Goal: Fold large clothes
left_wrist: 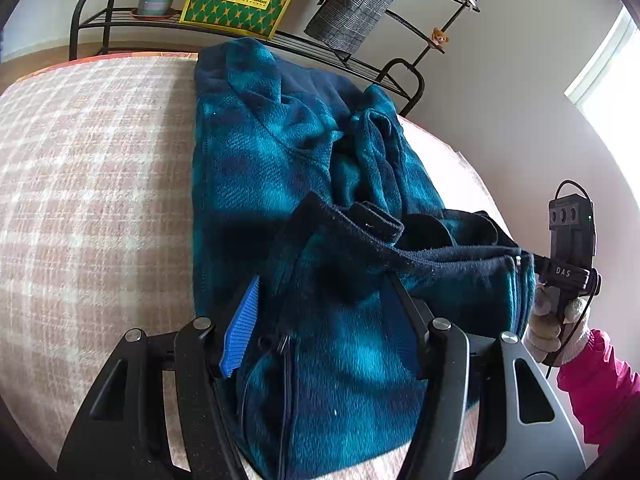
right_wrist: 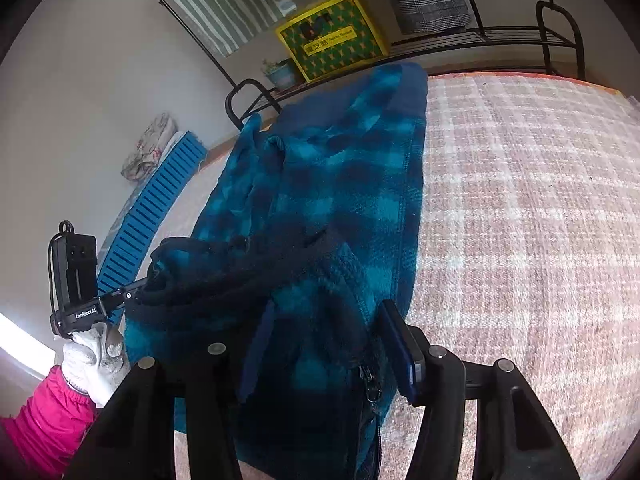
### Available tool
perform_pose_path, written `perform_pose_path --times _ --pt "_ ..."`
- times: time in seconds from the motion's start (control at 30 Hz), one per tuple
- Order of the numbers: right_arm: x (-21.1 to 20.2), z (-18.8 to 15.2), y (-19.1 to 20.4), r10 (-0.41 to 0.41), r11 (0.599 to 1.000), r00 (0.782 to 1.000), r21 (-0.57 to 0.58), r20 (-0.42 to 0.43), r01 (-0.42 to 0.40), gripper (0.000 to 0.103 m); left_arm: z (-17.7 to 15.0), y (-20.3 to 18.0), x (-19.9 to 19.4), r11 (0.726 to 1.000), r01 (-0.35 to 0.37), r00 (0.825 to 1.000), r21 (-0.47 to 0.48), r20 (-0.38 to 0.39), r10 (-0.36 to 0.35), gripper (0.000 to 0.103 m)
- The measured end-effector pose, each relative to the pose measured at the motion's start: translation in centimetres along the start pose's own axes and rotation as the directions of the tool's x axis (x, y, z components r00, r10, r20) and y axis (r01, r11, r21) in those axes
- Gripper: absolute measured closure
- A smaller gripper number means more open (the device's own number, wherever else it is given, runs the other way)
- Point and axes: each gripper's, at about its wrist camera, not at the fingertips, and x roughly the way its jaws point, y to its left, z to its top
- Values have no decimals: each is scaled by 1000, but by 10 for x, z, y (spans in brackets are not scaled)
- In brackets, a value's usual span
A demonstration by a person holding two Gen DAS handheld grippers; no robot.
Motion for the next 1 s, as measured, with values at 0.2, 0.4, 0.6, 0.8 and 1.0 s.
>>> perform_pose_path --times 0.2,0.4,0.6,0.8,1.0 --pt "-2 -2 11 -61 997 998 -37 3 61 94 -4 -2 -1 1000 -22 1000 -15 16 22 90" --pt "14 0 -12 -174 983 984 60 -42 176 96 -4 32 14 982 -125 992 -144 12 128 90" --pt "-4 -1 1 -202 978 979 47 -10 203 83 -2 28 -2 980 -131 989 -153 45 139 83" --pt "-36 -9 56 -65 988 995 -132 77 75 82 -3 9 -46 987 -88 983 -136 147 108 80" --pt "14 -19 119 15 947 997 -320 -77 -39 82 -12 -47 -20 999 18 999 38 39 -20 80"
